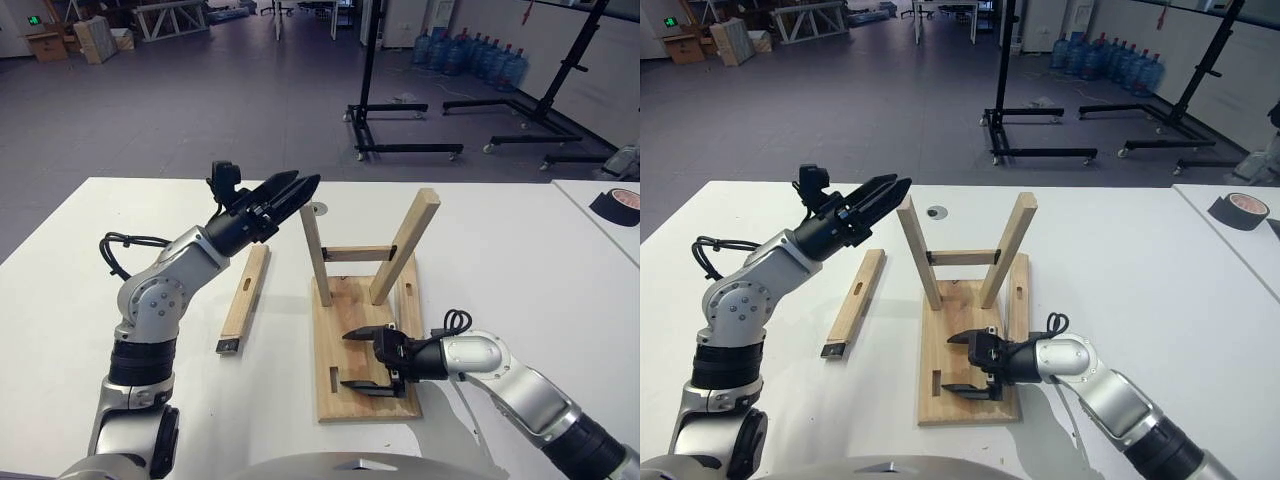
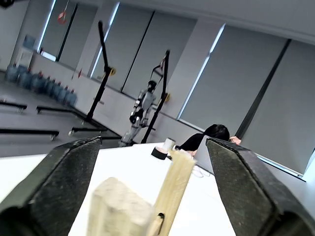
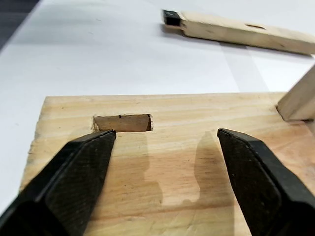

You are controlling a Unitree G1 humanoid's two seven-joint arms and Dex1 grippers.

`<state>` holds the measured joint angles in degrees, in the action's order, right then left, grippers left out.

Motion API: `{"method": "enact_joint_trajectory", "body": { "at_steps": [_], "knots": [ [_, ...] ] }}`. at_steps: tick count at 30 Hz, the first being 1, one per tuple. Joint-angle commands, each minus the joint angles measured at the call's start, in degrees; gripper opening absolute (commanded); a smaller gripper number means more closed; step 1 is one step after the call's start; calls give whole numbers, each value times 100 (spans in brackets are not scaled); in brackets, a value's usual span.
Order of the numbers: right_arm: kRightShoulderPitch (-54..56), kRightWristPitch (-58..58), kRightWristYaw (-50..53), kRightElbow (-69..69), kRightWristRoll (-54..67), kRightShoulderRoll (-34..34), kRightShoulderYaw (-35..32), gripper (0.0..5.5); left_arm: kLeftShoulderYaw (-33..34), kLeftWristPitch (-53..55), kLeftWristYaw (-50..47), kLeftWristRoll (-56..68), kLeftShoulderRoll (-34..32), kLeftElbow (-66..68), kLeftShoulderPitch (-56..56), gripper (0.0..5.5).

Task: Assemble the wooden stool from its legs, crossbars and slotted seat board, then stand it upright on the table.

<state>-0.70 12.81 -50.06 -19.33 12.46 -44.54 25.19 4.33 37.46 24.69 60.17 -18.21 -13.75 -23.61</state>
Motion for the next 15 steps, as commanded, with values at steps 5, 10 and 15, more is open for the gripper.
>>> {"method": "enact_joint_trajectory", "body": {
  "at_steps": [5, 10, 15],
  "knots": [
    [15, 1107, -363, -1151, 1262, -278, -1159, 382, 29, 94, -75, -205, 171, 9, 32, 388],
    [525, 1666, 185, -1138, 2935, 153, -2823, 382, -46, 108, -32, -375, 303, 66, 63, 388],
    [1580, 1778, 1494, -439, 3859, 807, -4038, 382, -175, 87, 85, -657, 356, 225, 97, 388]
  ]
}}
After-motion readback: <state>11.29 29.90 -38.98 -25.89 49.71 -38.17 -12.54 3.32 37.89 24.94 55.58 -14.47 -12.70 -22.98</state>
